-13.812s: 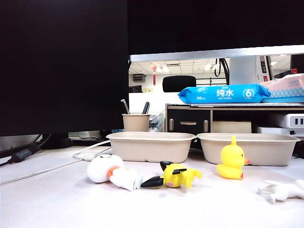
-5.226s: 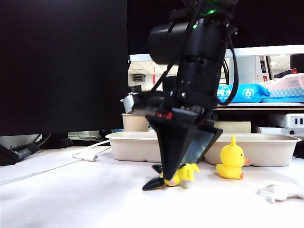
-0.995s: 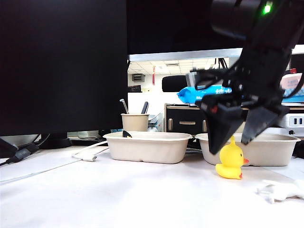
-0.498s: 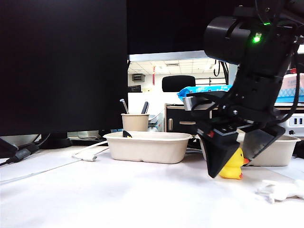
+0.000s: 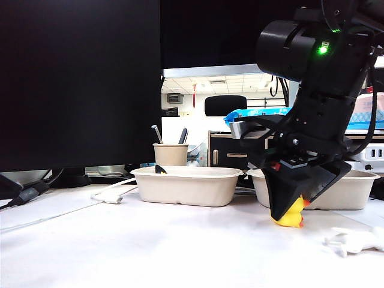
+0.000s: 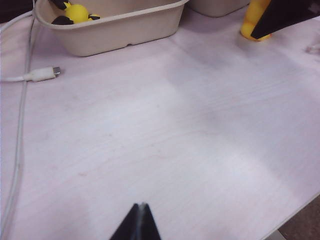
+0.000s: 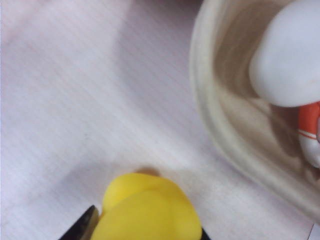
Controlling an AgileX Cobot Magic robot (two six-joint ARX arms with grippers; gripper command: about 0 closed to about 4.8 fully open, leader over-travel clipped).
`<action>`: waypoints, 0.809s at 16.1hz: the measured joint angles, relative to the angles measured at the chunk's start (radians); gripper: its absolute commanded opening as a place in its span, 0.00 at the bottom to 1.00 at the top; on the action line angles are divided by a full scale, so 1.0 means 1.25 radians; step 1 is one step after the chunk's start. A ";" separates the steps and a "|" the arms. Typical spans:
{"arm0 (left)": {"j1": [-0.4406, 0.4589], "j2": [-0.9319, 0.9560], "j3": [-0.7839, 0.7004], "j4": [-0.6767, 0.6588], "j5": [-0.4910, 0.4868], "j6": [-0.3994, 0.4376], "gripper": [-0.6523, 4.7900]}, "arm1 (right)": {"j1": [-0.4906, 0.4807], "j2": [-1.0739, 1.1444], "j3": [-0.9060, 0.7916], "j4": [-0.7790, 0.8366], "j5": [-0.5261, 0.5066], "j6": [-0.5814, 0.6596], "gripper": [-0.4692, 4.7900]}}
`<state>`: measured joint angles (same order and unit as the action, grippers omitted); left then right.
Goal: Put the dolls with similar colors into the same paper box, while dolls with different colors go into separate paper boxes.
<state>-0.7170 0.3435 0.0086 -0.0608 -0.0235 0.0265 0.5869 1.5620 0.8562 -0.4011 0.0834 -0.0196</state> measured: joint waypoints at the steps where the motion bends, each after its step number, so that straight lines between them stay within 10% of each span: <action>1: 0.000 0.000 0.000 0.000 0.000 0.000 0.11 | 0.000 0.000 0.000 0.000 0.000 0.000 0.48; 9: 0.003 -0.084 0.000 -0.002 0.000 0.000 0.11 | 0.002 -0.014 0.088 0.000 -0.132 0.031 0.48; 13: 0.131 -0.133 0.000 -0.002 0.001 0.000 0.11 | 0.004 -0.013 0.170 0.071 -0.151 0.033 0.48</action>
<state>-0.5533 0.1772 0.0086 -0.0631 -0.0223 0.0265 0.5922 1.5455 1.0691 -0.3126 -0.1055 0.0219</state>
